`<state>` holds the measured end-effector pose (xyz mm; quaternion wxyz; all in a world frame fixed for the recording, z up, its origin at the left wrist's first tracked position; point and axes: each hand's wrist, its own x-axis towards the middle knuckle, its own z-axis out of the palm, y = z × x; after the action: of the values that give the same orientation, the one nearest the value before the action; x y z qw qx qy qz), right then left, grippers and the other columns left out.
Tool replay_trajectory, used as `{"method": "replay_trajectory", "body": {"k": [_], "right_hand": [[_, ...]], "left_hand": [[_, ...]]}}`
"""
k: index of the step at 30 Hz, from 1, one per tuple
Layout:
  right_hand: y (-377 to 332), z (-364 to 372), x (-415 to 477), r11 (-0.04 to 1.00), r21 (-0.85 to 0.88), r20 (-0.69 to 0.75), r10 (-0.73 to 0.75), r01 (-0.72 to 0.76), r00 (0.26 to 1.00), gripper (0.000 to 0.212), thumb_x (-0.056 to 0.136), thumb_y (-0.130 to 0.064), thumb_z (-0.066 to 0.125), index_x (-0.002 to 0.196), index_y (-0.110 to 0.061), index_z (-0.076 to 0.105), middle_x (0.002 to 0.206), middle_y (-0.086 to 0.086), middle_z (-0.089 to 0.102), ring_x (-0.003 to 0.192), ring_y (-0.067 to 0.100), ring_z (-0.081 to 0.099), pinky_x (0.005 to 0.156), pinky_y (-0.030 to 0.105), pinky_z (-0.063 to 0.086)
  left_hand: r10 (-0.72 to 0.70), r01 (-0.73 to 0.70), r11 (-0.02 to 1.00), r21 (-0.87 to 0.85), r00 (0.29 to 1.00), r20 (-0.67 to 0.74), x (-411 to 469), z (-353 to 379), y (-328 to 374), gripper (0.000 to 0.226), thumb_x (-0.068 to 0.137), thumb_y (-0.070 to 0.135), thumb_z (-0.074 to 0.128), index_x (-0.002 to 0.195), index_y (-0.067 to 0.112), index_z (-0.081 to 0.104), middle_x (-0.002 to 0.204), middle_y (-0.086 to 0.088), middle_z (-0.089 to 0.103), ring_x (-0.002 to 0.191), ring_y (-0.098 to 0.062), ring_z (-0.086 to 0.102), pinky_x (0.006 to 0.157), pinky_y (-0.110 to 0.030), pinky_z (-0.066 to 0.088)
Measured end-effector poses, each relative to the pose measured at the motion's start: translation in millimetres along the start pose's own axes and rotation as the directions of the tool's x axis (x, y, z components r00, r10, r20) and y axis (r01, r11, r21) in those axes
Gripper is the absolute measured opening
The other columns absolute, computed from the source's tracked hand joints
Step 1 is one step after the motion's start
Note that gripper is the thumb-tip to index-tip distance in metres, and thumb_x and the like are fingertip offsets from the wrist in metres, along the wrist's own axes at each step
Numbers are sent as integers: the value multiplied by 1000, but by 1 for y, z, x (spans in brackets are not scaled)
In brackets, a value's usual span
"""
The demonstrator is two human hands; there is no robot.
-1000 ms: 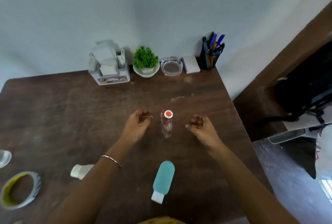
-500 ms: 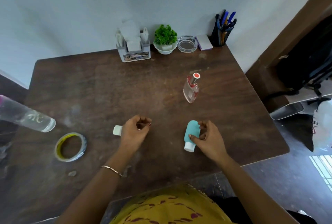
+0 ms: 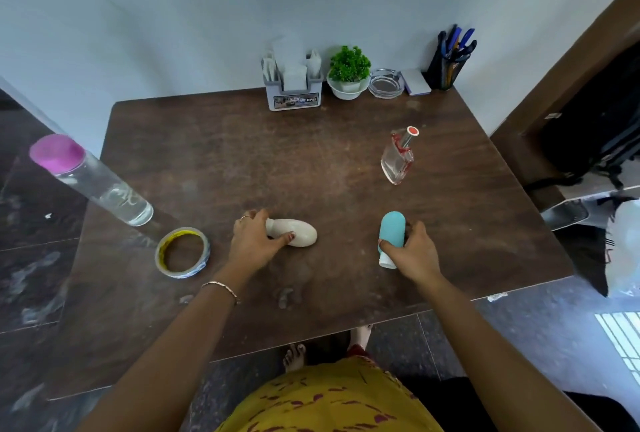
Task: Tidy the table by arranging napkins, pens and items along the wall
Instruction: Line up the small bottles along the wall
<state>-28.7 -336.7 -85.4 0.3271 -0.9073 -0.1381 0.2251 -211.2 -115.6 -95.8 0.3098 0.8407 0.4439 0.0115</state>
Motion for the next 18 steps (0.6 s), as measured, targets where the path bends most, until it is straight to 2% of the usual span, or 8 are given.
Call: {"method": "replay_trajectory", "body": {"k": [3,7,10,12,14,16,18], "right_hand": [[-4,2,-6,999,30,34,-32,31,999,59,78,-28,76,125,-10,45,126,7,59,113,27,58,84,34,45],[-16,6,-14,980,164,121,-134,113,984,65,79,-23,77,131,-17,39,129,5,55,110,20,57,92,40,51],[-32,10,-18,945,276,115,-214,175,970,79,80,-18,77,143,-29,31,122,-5,52,104,15,59,86,33,53],[-45,12,-19,927,308,112,-258,214,960,78,80,-17,76,142,-34,32,120,-7,53,101,15,61,83,31,54],[-61,17,-16,919,312,113,-289,242,951,69,81,-21,76,135,-35,36,122,-4,55,102,16,61,86,36,55],[-79,21,-11,912,328,121,-299,246,947,60,80,-28,75,127,-33,37,119,0,58,102,20,62,87,44,55],[-97,24,0,908,341,130,-303,244,944,56,77,-34,74,119,-26,37,111,3,58,100,24,63,85,51,55]], "left_hand": [[78,-83,994,68,994,73,0,-3,-2,54,79,46,70,122,17,57,119,-12,52,117,-34,46,97,-44,41],[128,-137,987,86,986,104,-1,-11,-8,52,74,48,74,113,18,55,116,-9,60,112,-32,52,90,-42,45],[130,-136,989,64,988,88,-4,-21,-11,49,73,51,73,106,21,53,110,-1,64,106,-27,58,83,-39,46],[97,-94,994,-58,994,48,-3,-28,-13,47,73,51,73,101,21,51,101,3,63,99,-24,60,80,-38,48],[47,-50,975,-217,999,-22,1,-39,-12,45,74,48,75,97,19,49,94,4,61,91,-21,61,74,-33,48],[-2,-24,940,-340,997,-78,7,-53,-10,46,77,43,75,101,18,45,96,3,61,87,-19,61,74,-32,49],[-29,-30,883,-468,992,-119,14,-68,-7,47,80,39,73,106,16,41,105,-2,62,88,-19,63,80,-38,53]]}}
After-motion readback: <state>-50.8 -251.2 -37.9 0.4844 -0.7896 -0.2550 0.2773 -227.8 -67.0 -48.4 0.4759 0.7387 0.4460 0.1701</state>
